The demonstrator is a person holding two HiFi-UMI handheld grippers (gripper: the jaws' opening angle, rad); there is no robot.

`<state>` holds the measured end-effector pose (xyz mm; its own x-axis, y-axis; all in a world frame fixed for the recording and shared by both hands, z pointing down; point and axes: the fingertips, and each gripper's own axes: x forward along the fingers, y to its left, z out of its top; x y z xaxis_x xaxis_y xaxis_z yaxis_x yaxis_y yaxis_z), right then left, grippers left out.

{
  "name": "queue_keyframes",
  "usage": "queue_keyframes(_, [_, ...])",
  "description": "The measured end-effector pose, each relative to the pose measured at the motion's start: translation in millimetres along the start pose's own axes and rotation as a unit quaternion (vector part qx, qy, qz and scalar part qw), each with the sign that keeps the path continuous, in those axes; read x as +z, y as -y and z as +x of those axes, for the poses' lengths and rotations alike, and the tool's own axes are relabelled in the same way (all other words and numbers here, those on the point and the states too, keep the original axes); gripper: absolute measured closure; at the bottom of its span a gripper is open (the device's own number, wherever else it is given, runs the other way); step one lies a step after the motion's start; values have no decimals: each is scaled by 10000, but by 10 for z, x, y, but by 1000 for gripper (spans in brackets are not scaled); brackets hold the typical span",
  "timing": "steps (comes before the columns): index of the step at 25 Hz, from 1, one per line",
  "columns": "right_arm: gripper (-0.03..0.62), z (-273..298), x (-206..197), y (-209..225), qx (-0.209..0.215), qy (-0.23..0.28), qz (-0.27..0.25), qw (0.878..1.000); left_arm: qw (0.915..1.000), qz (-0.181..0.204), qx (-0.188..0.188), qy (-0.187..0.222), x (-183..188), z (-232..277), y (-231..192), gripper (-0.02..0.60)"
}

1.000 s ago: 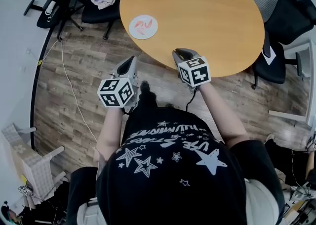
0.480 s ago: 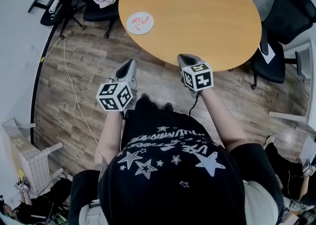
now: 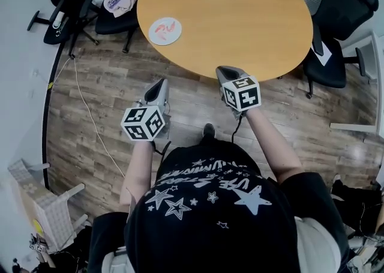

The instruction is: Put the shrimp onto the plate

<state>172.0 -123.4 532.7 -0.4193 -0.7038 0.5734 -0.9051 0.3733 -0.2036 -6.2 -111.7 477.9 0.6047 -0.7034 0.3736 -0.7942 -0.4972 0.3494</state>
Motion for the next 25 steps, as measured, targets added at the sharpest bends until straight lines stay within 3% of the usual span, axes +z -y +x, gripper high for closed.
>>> queue_keyframes(12, [592, -509, -291, -459, -404, 114, 151, 9990, 9984, 41, -500, -266, -309, -492, 148, 580])
queue_keyframes(25, [592, -1044, -692, -938, -740, 204, 348, 9964, 9962, 105, -828, -240, -552, -1156, 355, 580])
